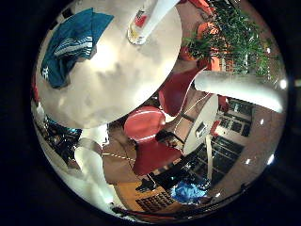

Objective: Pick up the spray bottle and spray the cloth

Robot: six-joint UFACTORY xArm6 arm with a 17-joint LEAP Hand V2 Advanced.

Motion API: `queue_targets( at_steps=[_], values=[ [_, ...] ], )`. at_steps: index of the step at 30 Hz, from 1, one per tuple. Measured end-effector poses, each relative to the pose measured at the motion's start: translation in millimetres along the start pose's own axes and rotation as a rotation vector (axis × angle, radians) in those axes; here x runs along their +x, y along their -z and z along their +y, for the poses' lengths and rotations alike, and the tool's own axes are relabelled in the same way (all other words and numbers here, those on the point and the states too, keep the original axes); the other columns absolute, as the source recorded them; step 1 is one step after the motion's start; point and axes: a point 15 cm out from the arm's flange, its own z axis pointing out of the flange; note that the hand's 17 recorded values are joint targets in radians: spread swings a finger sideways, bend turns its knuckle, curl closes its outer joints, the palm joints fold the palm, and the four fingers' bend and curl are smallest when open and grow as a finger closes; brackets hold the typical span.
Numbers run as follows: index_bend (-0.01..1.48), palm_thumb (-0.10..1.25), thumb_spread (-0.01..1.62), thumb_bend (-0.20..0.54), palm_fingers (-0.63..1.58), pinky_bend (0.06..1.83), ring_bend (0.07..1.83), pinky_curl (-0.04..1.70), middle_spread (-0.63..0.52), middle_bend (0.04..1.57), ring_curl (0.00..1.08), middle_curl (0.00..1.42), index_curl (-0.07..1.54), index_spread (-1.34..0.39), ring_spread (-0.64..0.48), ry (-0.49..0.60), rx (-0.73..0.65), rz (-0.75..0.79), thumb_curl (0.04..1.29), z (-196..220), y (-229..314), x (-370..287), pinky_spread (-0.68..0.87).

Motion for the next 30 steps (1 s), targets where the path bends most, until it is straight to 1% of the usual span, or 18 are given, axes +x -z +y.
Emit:
queue_targets(
  at_steps=[6,9,12,15,19,22,25,27,30],
  values=[
    [0.18,0.63,1.17,-0.018,0.45,0.43,0.47,0.12,-0.05,0.36,0.24,0.40,0.38,-0.37,0.09,0.027,0.032,-0.014,0.28,-4,12,-11,0.39],
    [0.18,0.63,1.18,-0.017,0.45,0.43,0.48,0.13,-0.06,0.36,0.24,0.41,0.37,-0.37,0.08,0.031,0.081,-0.020,0.29,-8,30,-11,0.38],
    [0.18,0.62,1.17,-0.022,0.46,0.45,0.48,0.13,-0.07,0.36,0.24,0.41,0.37,-0.37,0.07,0.004,0.118,-0.033,0.29,-10,44,1,0.38],
    [0.17,0.59,1.17,-0.022,0.46,0.46,0.50,0.13,-0.08,0.37,0.24,0.41,0.36,-0.36,0.07,-0.048,0.163,-0.083,0.28,-9,54,19,0.37],
    [0.17,0.56,1.17,-0.021,0.48,0.48,0.55,0.13,-0.09,0.42,0.25,0.43,0.34,-0.35,0.05,-0.128,0.280,-0.220,0.28,-9,73,41,0.36],
    [0.16,0.54,1.16,-0.025,0.48,0.51,0.58,0.13,-0.09,0.44,0.26,0.44,0.33,-0.34,0.04,-0.213,0.380,-0.294,0.28,-4,85,70,0.36],
    [0.14,0.46,1.12,-0.036,0.35,0.60,0.61,0.16,-0.05,0.38,0.27,0.42,0.31,-0.29,0.08,-0.306,0.467,-0.329,0.27,6,90,106,0.37],
    [0.14,0.40,1.09,-0.040,0.24,0.65,0.58,0.17,0.00,0.36,0.26,0.41,0.29,-0.25,0.14,-0.360,0.496,-0.341,0.26,16,85,132,0.39],
    [0.14,0.35,1.05,-0.032,0.16,0.67,0.55,0.18,0.06,0.35,0.25,0.40,0.28,-0.20,0.18,-0.403,0.533,-0.374,0.26,26,76,161,0.40]
  ],
)
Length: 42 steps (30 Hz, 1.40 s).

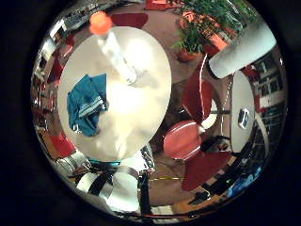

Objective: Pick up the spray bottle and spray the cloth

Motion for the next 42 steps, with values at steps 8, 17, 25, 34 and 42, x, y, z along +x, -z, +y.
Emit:
queue_targets(
  at_steps=[8,17,25,34,42],
  values=[
    [0.14,0.29,0.99,-0.030,0.07,0.66,0.52,0.21,0.18,0.31,0.24,0.36,0.26,-0.13,0.24,-0.087,0.150,-0.159,0.27,7,-14,56,0.41],
    [0.14,0.34,0.98,-0.025,0.06,0.62,0.51,0.23,0.20,0.32,0.24,0.35,0.25,-0.12,0.24,-0.153,0.261,-0.373,0.28,19,-68,100,0.42],
    [0.14,0.41,1.00,-0.023,0.06,0.59,0.51,0.25,0.20,0.33,0.25,0.35,0.24,-0.11,0.24,-0.198,0.363,-0.452,0.29,11,-84,126,0.40],
    [0.14,0.44,0.99,-0.031,0.05,0.55,0.51,0.26,0.20,0.33,0.26,0.35,0.25,-0.10,0.24,-0.267,0.374,-0.443,0.29,19,-120,132,0.41],
    [0.15,0.45,0.98,-0.021,0.07,0.52,0.53,0.27,0.21,0.32,0.27,0.35,0.25,-0.08,0.23,-0.257,0.388,-0.426,0.30,3,-134,125,0.41]
  ],
)
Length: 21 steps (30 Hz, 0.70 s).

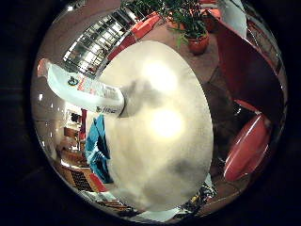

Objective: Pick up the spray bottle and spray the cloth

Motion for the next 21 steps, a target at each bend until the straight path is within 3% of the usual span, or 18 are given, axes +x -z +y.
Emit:
queue_targets(
  at_steps=[9,16,21],
  values=[
    [0.15,0.52,1.00,-0.022,0.14,0.49,0.56,0.27,0.21,0.32,0.28,0.36,0.27,-0.06,0.21,-0.005,0.076,-0.048,0.30,-14,-35,-24,0.41],
    [0.15,0.59,1.00,-0.024,0.19,0.48,0.58,0.27,0.20,0.35,0.28,0.37,0.27,-0.06,0.19,-0.014,0.045,-0.068,0.32,-12,-65,-40,0.40],
    [0.16,0.65,1.01,-0.015,0.37,0.49,0.68,0.26,0.13,0.41,0.30,0.39,0.28,-0.08,0.15,-0.052,0.008,-0.122,0.34,8,-101,-58,0.35]
  ],
)
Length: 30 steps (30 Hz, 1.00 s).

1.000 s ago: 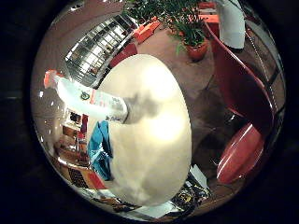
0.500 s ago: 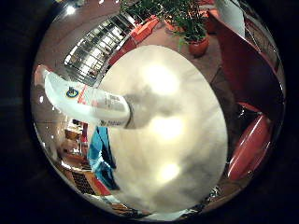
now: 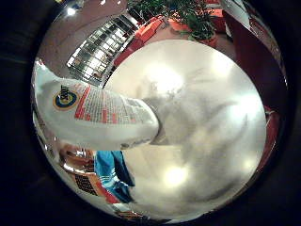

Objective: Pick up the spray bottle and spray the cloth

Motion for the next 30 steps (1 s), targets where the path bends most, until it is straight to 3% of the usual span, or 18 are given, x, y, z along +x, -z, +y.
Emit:
queue_targets(
  at_steps=[4,6,8,12,20,30],
  values=[
    [0.17,0.83,0.98,0.006,0.74,0.63,0.87,0.26,-0.04,0.60,0.35,0.45,0.28,-0.17,-0.03,-0.039,-0.053,-0.012,0.42,27,-23,-7,0.13],
    [0.19,0.91,0.91,-0.004,1.05,0.84,0.99,0.31,-0.11,0.64,0.39,0.49,0.29,-0.24,-0.13,-0.061,-0.087,-0.022,0.46,44,-33,-9,-0.09],
    [0.25,0.95,0.83,-0.019,1.16,0.91,1.03,0.34,-0.16,0.68,0.42,0.52,0.35,-0.29,-0.18,-0.075,-0.108,-0.027,0.51,55,-38,-10,-0.30],
    [0.47,0.97,0.79,-0.022,1.31,0.96,1.08,0.37,-0.17,0.85,0.45,0.57,0.48,-0.33,-0.20,-0.076,-0.125,-0.027,0.55,68,-42,-9,-0.42],
    [0.87,1.02,0.74,-0.014,1.32,1.21,1.28,0.52,-0.11,1.12,0.52,0.64,0.69,-0.24,-0.15,-0.073,-0.130,-0.031,0.67,74,-43,-11,-0.29],
    [1.05,1.01,0.63,-0.021,1.20,1.32,1.43,0.71,-0.09,1.30,0.56,0.66,0.76,-0.21,-0.14,0.008,-0.121,-0.071,0.79,57,-36,-42,-0.18]
  ],
)
